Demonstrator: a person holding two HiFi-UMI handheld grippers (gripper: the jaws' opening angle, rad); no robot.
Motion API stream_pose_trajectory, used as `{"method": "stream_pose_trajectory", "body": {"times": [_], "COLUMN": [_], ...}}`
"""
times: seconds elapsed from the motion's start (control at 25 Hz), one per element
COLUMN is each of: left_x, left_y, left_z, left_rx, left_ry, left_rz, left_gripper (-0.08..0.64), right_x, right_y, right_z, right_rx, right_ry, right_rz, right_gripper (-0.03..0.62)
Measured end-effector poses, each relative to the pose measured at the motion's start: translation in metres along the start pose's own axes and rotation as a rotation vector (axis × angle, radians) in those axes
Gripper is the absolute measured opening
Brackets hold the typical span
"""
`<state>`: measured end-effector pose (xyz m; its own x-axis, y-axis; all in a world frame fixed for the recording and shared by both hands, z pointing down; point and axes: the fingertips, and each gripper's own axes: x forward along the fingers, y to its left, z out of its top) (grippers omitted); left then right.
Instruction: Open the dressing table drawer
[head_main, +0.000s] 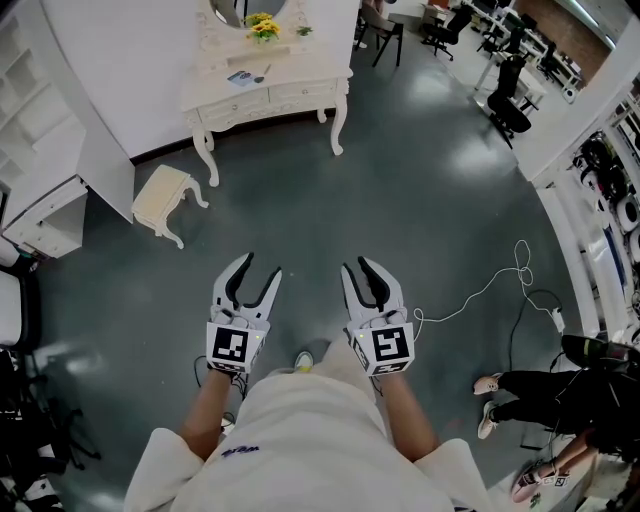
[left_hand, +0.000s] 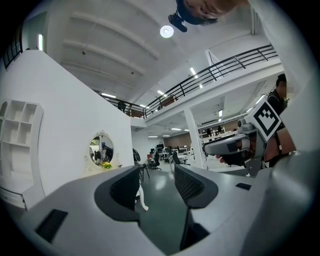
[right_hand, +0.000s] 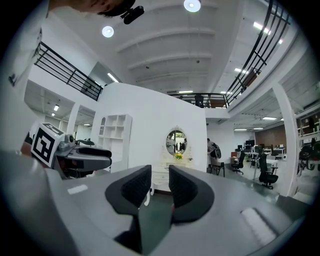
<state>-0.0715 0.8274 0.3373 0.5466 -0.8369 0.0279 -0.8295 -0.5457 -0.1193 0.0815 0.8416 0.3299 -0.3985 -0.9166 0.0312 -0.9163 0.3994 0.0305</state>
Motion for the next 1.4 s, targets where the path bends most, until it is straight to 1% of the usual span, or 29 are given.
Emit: {"method": "stream_pose_trajectory", "body": {"times": [0.24,0.28,0.44,0.52,0.76,1.0,1.16,1.24,1.36,1.4], "left_x": [-0.001,-0.001,-0.008,-0.008,-0.010,-0.006,0.003,0.012,0.027,0.033], "left_y": [0.003,0.004,0.010,0.012,0.024,0.030,0.032,0.040,0.058,0.063], "left_z": [-0.003,-0.005,-0.014,-0.015,-0.012,-0.006,-0.008,-0.012,-0.017,-0.019], "left_rx": [-0.024,-0.033,-0.049,-0.052,-0.043,-0.035,-0.044,-0.036,-0.030,-0.033], "left_ry": [0.002,0.006,0.024,0.018,0.012,-0.003,-0.016,-0.006,0.017,0.025], "left_rz": [-0.005,-0.007,-0.001,0.004,0.009,0.000,-0.006,0.015,0.083,0.091], "left_gripper": [0.316,0.331,0.367,0.374,0.376,0.376,0.374,0.374,0.376,0.374], "right_x": [0.000,0.001,0.004,0.003,0.008,0.013,0.017,0.026,0.043,0.049], "right_y": [0.000,0.001,0.008,0.004,-0.003,-0.003,-0.011,-0.016,-0.027,-0.031], "right_z": [0.003,0.003,-0.001,-0.003,-0.001,0.004,-0.004,-0.008,-0.011,-0.011], "right_rx": [0.007,0.010,0.019,0.017,-0.012,-0.001,0.011,0.016,0.025,0.029], "right_ry": [-0.008,-0.007,0.008,0.014,0.015,-0.001,0.007,0.014,0.020,0.021], "right_rz": [0.007,0.015,0.059,0.055,0.019,-0.011,-0.031,-0.036,-0.039,-0.039], "right_gripper": [0.147,0.167,0.284,0.304,0.307,0.307,0.307,0.307,0.307,0.307]}}
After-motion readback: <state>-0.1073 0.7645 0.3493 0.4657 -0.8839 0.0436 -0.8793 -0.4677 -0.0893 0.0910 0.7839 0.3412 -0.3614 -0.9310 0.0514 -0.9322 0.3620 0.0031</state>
